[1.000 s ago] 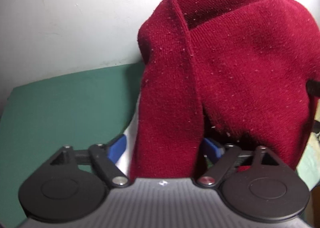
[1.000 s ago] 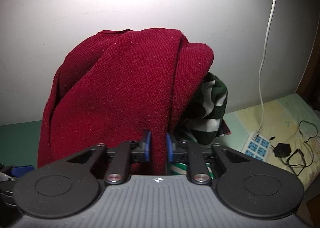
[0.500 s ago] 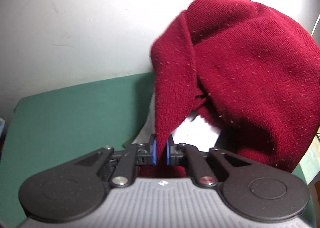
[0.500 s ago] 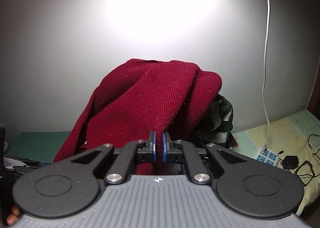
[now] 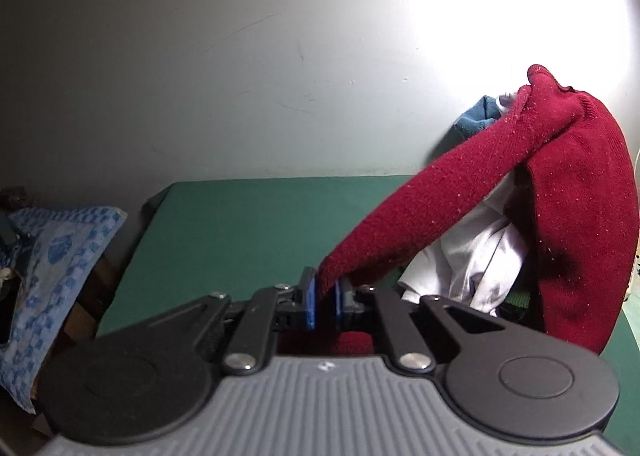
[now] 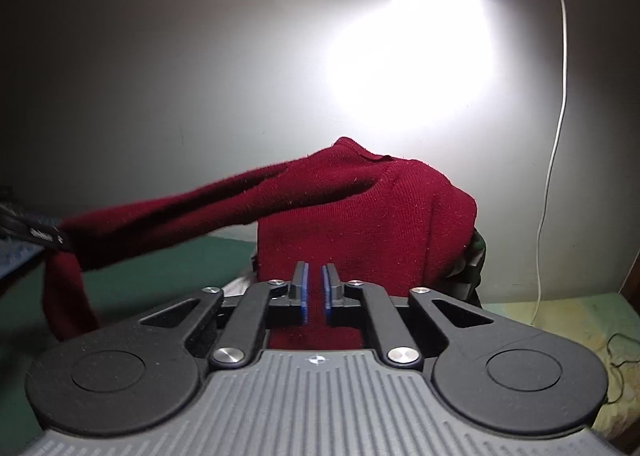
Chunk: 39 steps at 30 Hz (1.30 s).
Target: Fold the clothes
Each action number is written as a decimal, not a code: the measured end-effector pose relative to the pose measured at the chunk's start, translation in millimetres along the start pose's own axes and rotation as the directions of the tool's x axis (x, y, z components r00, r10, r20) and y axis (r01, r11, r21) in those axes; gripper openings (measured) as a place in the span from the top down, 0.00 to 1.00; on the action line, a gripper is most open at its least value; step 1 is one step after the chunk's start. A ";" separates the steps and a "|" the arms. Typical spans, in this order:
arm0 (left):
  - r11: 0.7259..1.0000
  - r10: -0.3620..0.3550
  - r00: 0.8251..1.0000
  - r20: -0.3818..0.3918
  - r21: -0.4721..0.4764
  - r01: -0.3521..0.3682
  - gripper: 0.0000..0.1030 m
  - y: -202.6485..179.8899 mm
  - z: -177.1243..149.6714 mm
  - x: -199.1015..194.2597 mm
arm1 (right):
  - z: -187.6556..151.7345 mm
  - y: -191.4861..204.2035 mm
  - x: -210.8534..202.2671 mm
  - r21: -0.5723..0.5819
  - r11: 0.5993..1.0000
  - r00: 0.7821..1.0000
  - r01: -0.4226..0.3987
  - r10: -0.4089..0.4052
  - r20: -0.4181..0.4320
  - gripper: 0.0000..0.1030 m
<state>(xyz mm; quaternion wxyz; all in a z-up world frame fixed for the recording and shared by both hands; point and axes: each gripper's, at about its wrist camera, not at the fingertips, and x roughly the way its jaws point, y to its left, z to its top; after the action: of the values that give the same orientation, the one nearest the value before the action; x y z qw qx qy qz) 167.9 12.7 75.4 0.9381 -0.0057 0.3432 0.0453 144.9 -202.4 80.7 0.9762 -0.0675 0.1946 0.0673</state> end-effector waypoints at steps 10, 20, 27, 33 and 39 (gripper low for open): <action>0.998 -0.056 0.998 0.009 0.017 0.055 0.93 -7.1 -34.3 -38.8 | -9.7 -46.6 124.7 0.014 0.965 0.960 0.263 -0.260 -0.104 0.35; 0.999 -0.032 0.999 0.026 -0.022 0.033 0.93 0.9 -39.7 -52.7 | 16.8 -43.5 90.5 0.080 0.989 0.991 0.123 -0.118 -0.066 0.94; 0.999 0.034 0.998 0.050 -0.033 -0.032 0.93 31.7 -48.6 -74.5 | 30.9 -11.4 21.2 0.029 0.999 1.000 -0.023 0.023 0.004 0.94; 0.988 0.127 0.992 0.012 -0.088 -0.125 0.93 102.0 -72.5 -88.3 | 23.6 42.6 -42.1 -0.018 0.977 0.977 -0.212 0.212 -0.033 0.94; 0.973 0.204 0.976 -0.074 -0.097 -0.210 0.93 166.3 -113.3 -94.5 | -37.2 114.3 -87.6 -0.027 0.907 0.881 -0.420 0.400 -0.251 0.94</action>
<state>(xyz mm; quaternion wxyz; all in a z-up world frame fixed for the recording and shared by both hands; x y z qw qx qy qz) 8.3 165.9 53.1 0.9154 -0.0202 0.3686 0.1606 32.9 -105.3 68.6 0.9056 -0.0718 0.3180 0.2714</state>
